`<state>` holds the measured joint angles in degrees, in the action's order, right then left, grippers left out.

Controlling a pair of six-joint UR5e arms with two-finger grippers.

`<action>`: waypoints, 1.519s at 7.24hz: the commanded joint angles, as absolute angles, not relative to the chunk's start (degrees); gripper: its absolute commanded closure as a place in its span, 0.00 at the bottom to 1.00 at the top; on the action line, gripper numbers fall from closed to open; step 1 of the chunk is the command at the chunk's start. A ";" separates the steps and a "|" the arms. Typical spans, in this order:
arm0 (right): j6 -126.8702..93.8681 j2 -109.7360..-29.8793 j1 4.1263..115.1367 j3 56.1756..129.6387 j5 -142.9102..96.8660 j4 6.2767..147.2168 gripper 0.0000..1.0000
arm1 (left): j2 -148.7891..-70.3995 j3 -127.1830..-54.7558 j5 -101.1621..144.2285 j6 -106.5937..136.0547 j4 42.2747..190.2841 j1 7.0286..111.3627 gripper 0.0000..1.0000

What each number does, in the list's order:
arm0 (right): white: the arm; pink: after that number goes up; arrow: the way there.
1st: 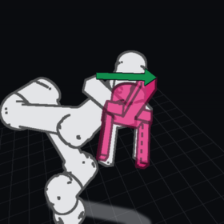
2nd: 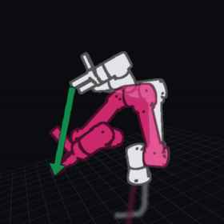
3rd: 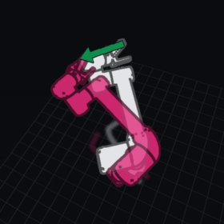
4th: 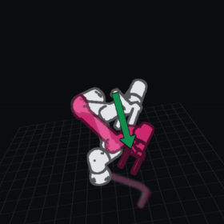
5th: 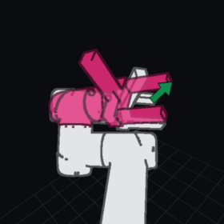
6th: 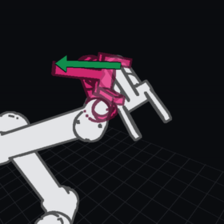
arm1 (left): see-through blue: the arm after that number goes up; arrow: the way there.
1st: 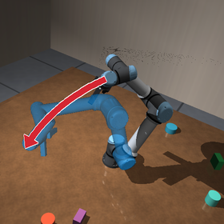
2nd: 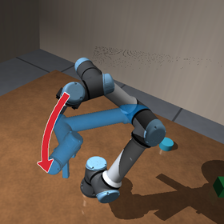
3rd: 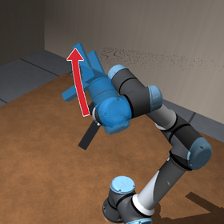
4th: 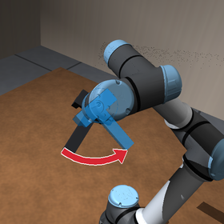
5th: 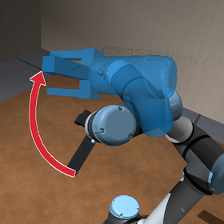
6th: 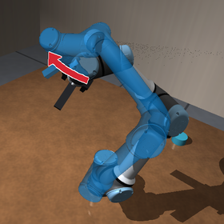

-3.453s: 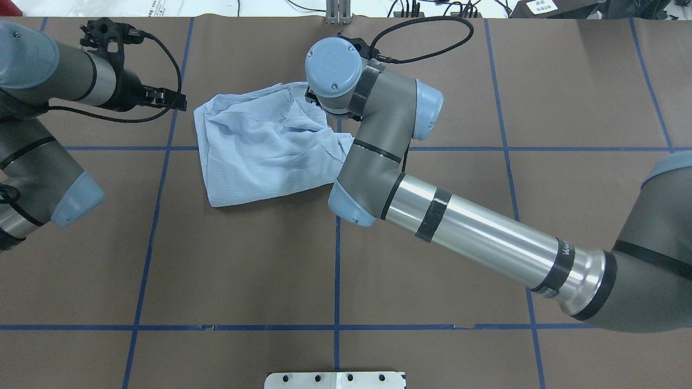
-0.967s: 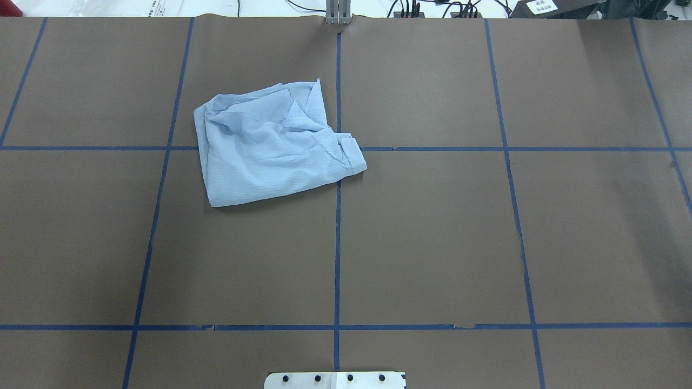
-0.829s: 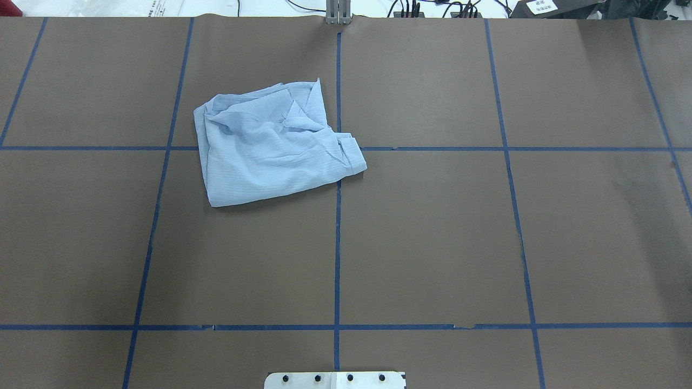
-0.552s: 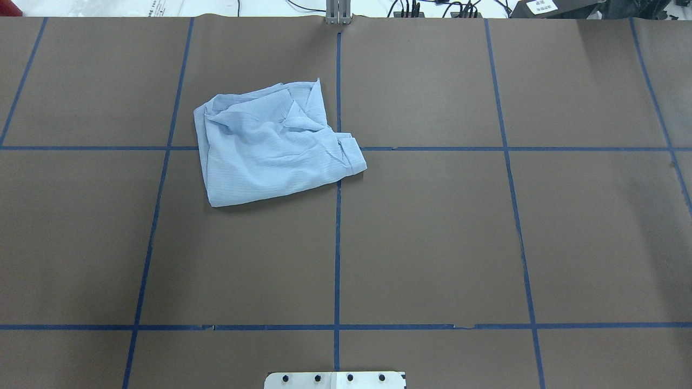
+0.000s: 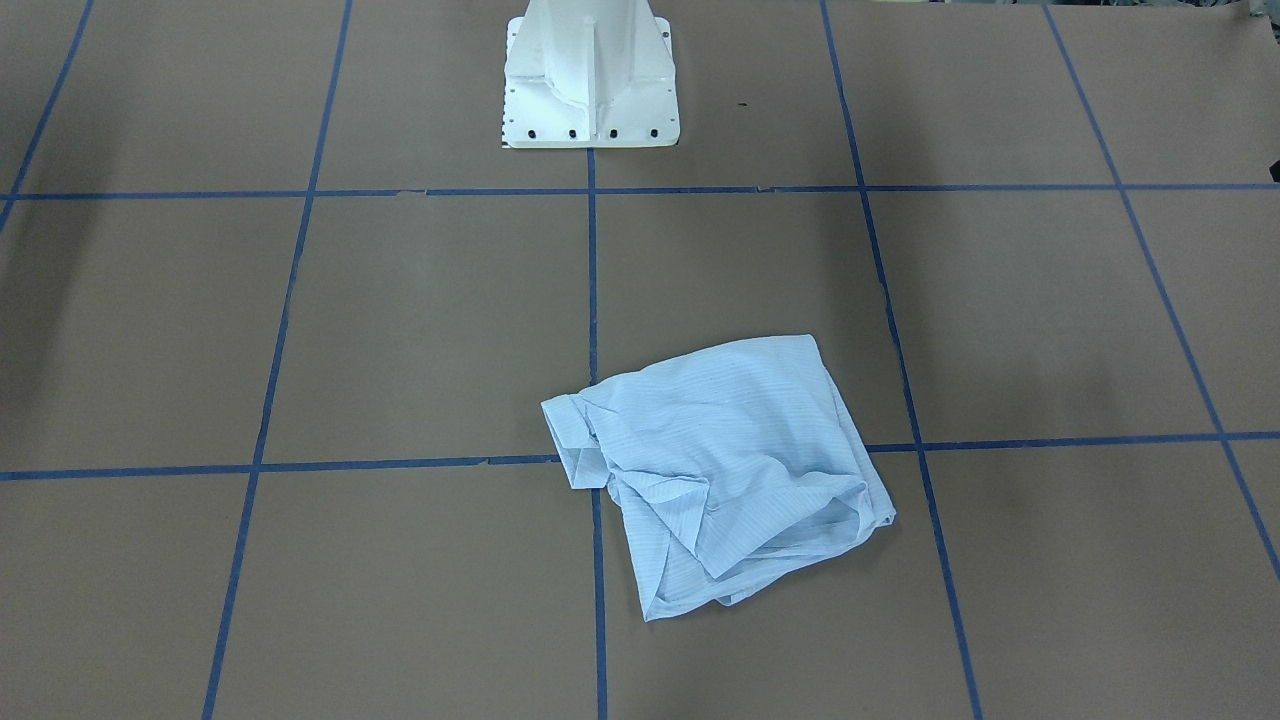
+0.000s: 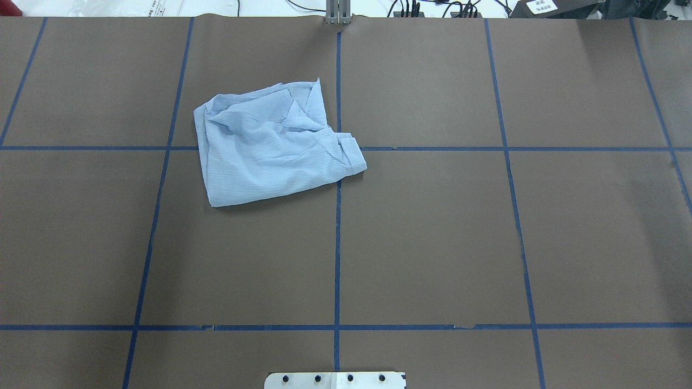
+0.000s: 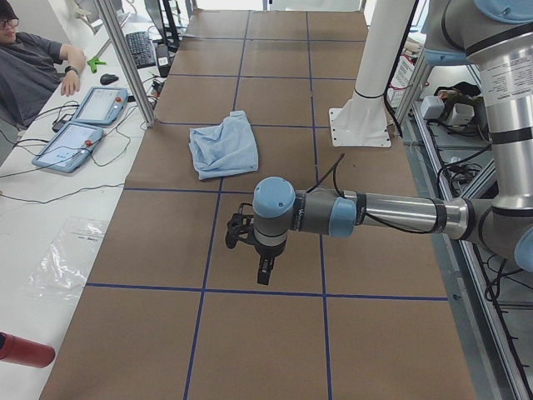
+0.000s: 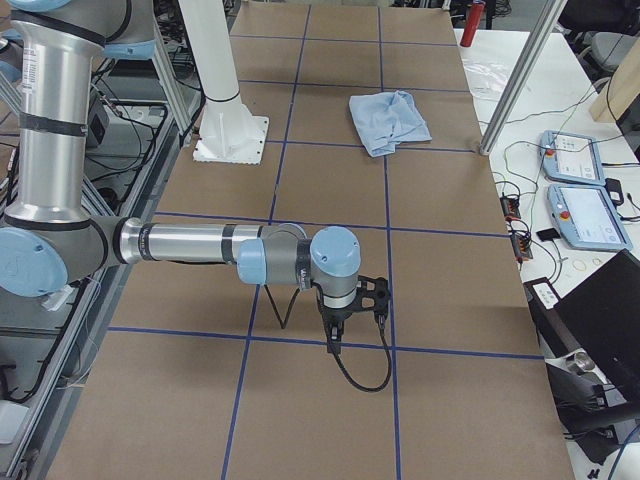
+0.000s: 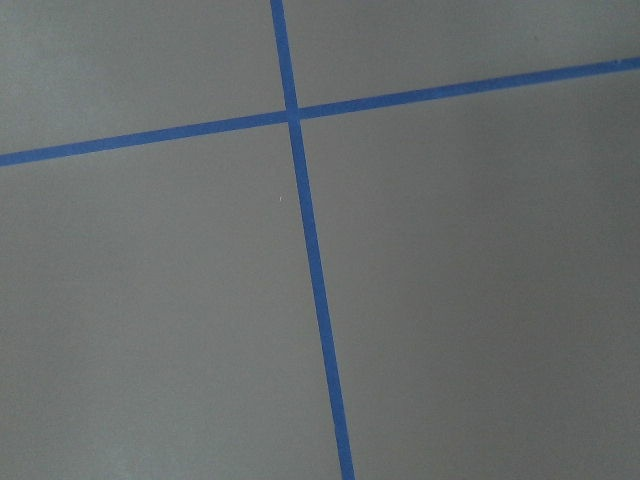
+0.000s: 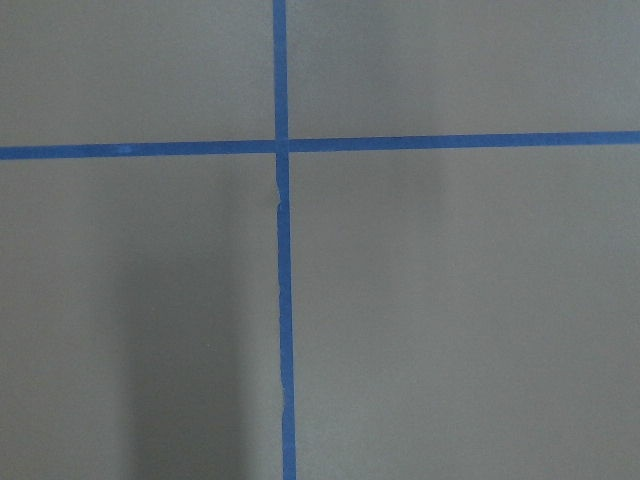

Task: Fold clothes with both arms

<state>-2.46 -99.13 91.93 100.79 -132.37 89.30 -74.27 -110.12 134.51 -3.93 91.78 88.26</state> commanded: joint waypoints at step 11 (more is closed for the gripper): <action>-2.90 -99.14 91.85 100.20 -131.92 89.30 0.00 | -74.36 -108.81 134.12 -4.22 91.58 88.33 0.00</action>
